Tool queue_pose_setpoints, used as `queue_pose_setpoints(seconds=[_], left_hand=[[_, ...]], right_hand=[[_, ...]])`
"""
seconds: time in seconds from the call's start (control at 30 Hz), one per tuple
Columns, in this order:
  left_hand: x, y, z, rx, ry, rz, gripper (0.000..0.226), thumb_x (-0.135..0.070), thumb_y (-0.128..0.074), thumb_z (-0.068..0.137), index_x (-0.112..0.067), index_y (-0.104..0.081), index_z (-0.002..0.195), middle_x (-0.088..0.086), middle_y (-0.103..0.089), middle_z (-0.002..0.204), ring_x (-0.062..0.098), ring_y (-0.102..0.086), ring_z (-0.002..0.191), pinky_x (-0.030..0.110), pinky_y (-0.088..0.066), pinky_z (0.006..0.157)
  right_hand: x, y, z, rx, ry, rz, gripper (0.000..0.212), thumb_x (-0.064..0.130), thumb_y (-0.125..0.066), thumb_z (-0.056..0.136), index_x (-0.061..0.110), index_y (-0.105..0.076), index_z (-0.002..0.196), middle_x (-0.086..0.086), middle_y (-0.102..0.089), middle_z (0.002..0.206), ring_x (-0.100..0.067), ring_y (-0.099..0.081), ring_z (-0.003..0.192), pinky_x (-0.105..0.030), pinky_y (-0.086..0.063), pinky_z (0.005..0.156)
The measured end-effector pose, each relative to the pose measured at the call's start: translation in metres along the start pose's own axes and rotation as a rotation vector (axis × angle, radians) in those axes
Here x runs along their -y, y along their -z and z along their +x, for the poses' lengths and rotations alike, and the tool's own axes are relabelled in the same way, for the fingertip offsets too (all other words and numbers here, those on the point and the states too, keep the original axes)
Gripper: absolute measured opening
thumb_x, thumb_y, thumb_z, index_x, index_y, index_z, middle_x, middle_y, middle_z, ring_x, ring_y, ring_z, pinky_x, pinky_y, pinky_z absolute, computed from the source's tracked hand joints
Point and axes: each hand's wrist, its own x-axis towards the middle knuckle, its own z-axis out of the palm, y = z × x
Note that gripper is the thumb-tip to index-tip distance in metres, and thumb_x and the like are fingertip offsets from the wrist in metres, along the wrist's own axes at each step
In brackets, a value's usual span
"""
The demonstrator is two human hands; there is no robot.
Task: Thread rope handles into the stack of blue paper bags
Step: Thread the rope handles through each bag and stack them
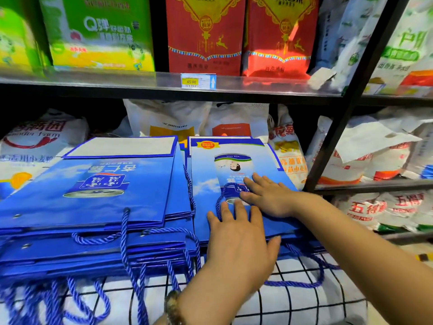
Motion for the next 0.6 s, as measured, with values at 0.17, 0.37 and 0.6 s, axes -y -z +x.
queue_pose_setpoints(seconds=[0.17,0.37,0.6], left_hand=[[0.004,0.003,0.01,-0.035,0.004,-0.031,0.077,-0.069,-0.026,0.086,-0.02,-0.021,0.144,0.015,-0.014,0.153,0.036,-0.009,0.139,0.054,-0.012,0.109],[0.007,-0.006,0.015,-0.002,-0.005,-0.023,0.076,-0.066,-0.032,0.087,-0.021,-0.012,0.145,0.017,-0.006,0.153,0.043,0.002,0.139,0.061,-0.001,0.107],[0.007,-0.004,0.012,-0.006,-0.006,-0.025,0.077,-0.067,-0.026,0.088,-0.018,-0.013,0.146,0.019,-0.004,0.154,0.043,0.004,0.139,0.062,0.001,0.107]], right_hand=[[0.012,0.026,0.027,-0.084,0.07,0.068,0.057,0.047,-0.022,0.097,0.02,-0.016,0.147,-0.005,-0.007,0.156,-0.023,-0.005,0.144,-0.046,-0.009,0.115],[0.021,0.007,0.059,-0.113,0.014,0.057,0.067,0.058,-0.021,0.093,0.026,0.0,0.147,-0.004,0.012,0.156,-0.023,0.01,0.144,-0.053,0.002,0.113],[0.02,0.001,0.061,-0.105,0.015,0.033,0.066,0.056,-0.018,0.094,0.024,0.005,0.147,-0.003,0.016,0.155,-0.023,0.013,0.143,-0.053,0.004,0.113]])
